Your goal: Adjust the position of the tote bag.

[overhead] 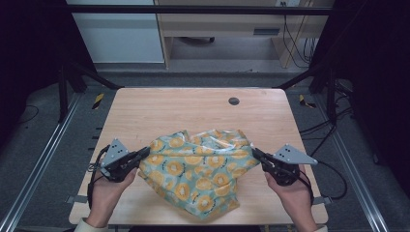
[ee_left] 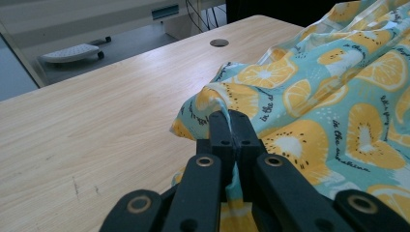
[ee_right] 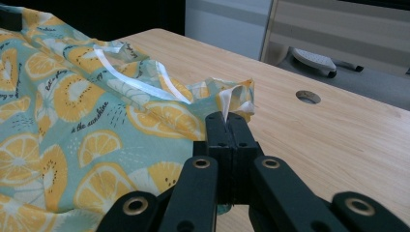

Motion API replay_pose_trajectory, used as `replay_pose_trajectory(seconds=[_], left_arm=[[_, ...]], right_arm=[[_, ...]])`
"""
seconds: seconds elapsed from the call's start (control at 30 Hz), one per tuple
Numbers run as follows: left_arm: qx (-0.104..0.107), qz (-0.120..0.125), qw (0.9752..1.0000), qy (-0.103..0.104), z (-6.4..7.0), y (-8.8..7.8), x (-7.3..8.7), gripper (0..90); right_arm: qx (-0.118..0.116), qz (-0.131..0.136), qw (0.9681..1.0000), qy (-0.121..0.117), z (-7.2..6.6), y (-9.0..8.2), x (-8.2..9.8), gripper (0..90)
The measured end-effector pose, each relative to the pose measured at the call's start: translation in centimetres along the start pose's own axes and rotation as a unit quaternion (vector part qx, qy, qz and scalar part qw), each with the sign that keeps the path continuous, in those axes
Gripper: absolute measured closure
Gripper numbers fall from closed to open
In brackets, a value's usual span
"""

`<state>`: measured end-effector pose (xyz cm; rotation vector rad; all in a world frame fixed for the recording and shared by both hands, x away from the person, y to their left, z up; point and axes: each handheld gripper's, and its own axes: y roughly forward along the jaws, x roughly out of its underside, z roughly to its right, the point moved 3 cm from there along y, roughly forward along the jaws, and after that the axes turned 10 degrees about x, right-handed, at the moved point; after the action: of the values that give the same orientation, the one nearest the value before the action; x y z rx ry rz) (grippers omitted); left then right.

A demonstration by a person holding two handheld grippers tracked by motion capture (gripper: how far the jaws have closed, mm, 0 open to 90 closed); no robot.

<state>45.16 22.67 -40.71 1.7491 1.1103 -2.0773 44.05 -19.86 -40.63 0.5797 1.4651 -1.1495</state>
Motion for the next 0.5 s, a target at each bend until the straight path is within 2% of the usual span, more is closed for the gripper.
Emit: replay_pose_trajectory(seconds=[0.5], left_arm=[[0.011,0.002,0.9999,-0.007,0.7,-1.1,1.3,90.0]], right_arm=[[-0.012,-0.001,0.9999,0.001,-1.1,-1.0,1.1,90.0]])
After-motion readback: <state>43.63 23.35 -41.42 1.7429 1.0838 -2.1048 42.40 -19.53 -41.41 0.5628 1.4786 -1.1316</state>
